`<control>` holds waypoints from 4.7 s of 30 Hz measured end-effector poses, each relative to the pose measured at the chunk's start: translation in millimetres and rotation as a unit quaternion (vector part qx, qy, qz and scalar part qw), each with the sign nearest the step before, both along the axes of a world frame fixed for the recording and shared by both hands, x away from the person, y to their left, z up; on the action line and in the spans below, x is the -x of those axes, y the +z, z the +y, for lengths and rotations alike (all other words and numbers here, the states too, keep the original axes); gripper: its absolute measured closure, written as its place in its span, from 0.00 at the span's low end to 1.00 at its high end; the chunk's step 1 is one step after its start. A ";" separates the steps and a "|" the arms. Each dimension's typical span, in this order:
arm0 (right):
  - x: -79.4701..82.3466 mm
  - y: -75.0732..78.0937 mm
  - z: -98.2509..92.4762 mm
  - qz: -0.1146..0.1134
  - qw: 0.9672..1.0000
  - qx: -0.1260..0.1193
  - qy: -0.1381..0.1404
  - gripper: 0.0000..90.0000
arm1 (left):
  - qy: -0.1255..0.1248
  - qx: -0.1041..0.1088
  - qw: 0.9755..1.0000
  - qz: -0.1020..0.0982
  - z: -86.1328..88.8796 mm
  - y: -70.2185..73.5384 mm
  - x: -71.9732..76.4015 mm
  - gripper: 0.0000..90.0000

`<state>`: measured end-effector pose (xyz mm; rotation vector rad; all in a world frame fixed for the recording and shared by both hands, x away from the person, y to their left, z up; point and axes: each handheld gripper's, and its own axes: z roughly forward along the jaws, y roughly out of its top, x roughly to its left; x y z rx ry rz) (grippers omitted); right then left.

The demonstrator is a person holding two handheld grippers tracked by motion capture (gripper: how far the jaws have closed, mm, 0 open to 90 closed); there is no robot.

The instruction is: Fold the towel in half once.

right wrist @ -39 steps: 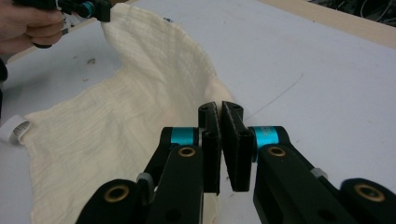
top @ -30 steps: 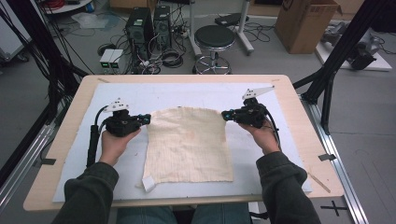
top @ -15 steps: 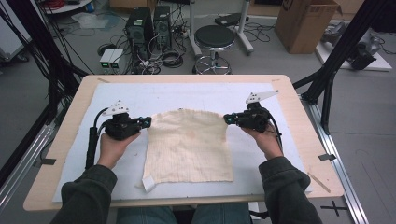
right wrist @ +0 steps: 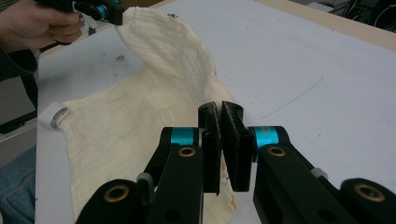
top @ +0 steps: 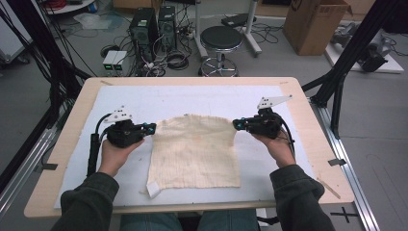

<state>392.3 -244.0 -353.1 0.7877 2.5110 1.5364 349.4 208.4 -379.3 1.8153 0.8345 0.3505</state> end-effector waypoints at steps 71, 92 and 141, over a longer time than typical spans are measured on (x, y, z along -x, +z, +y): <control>83.1 -73.1 4.7 0.036 0.994 0.057 0.087 0.76 | -0.128 -0.078 0.987 0.055 -3.0 -57.9 75.0 0.75; 83.5 -83.8 10.2 0.043 0.988 0.113 0.098 0.91 | -0.128 -0.108 0.984 0.060 -5.0 -64.0 74.2 0.90; 96.8 -65.7 -0.1 0.029 0.994 0.034 0.103 0.78 | -0.171 -0.055 0.984 0.022 -10.5 -44.0 88.5 0.83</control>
